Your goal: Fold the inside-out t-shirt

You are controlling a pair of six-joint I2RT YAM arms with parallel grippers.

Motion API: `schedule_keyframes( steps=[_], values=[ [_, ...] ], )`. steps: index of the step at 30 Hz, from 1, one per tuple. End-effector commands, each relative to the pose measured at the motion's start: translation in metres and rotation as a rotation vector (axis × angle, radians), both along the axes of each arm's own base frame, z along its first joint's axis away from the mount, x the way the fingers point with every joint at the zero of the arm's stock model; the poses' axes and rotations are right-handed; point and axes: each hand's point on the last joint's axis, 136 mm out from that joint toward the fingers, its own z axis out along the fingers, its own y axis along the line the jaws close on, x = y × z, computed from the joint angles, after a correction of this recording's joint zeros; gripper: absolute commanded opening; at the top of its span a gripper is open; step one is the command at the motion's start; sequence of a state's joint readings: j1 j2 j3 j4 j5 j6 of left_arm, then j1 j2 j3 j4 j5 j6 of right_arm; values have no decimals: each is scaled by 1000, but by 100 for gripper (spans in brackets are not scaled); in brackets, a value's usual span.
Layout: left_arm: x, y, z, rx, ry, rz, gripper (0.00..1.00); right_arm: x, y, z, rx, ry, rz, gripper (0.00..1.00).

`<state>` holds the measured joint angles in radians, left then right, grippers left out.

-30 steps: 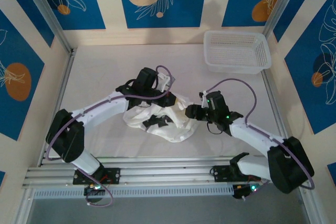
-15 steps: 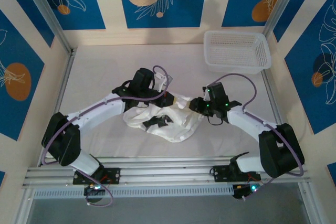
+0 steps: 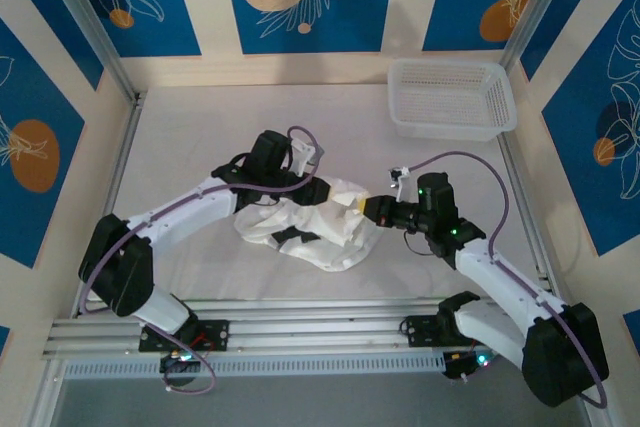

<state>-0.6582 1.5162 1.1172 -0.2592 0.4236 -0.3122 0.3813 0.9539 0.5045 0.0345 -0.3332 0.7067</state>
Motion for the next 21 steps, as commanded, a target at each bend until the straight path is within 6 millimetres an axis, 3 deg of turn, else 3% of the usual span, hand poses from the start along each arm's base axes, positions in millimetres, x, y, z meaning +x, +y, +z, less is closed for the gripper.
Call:
schedule_keyframes(
  steps=[1,3,6,8,10,18,21],
  values=[
    [10,32,16,138,-149,46,44,3,7,27,18,-69,15,0],
    [6,38,30,148,-222,37,47,7,6,28,9,-42,-15,0],
    [-26,17,46,76,-317,-98,50,14,7,30,4,-3,-40,0],
    [-49,-1,45,43,-345,-173,51,16,11,31,3,15,-34,0],
    [-54,-8,38,34,-344,-163,51,15,16,34,0,6,-11,0],
    [-19,-24,20,95,-417,7,55,7,27,41,-5,-17,36,0],
    [-13,-39,15,58,-417,-2,53,7,26,41,-7,-16,28,0]
  ],
)
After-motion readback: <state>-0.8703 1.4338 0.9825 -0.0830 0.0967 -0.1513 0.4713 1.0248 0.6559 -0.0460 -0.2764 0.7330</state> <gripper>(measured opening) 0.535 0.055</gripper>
